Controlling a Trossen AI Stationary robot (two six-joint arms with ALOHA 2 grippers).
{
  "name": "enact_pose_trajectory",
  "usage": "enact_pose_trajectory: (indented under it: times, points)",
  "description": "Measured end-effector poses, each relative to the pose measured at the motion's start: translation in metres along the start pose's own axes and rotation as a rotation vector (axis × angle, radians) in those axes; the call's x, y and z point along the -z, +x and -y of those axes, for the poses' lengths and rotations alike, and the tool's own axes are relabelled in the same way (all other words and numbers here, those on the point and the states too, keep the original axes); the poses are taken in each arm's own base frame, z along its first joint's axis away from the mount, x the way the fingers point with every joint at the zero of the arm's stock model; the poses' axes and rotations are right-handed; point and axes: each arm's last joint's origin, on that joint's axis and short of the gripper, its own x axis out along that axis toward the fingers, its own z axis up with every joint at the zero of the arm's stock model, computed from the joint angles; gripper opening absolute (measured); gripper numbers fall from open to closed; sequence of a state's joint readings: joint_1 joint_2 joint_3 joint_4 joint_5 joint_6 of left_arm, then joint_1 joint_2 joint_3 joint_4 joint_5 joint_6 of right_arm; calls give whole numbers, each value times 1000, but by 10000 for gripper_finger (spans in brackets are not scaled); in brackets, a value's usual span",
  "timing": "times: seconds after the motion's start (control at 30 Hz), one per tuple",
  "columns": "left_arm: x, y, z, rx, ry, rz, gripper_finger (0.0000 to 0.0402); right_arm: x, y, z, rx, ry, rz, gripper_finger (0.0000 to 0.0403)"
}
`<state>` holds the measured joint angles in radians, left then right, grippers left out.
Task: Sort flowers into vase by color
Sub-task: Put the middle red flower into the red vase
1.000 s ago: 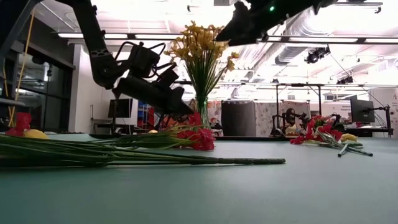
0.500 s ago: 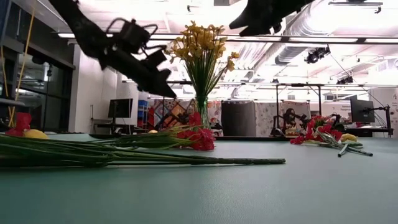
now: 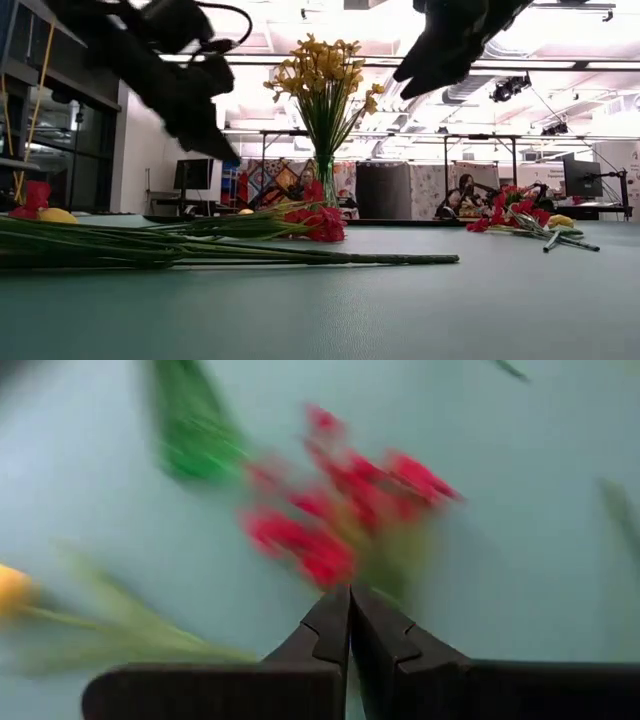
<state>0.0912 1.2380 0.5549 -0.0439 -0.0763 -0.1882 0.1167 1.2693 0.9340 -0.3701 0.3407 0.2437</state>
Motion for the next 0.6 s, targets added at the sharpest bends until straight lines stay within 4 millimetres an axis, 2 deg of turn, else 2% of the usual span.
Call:
enact_pose_trajectory:
  times: [0.13,0.3,0.43,0.6]
  points:
    - [31,-4,42,140,5,-82,0,7,18,-25,-48,-61,-10,330]
    - [48,-18,84,219,74,-79,0,18,45,-49,-83,-116,-14,330]
    - [47,-25,92,86,141,-5,0,26,63,-59,-88,-113,-28,330]
    - [35,-26,81,-131,207,-16,0,35,81,-64,-47,-107,-37,330]
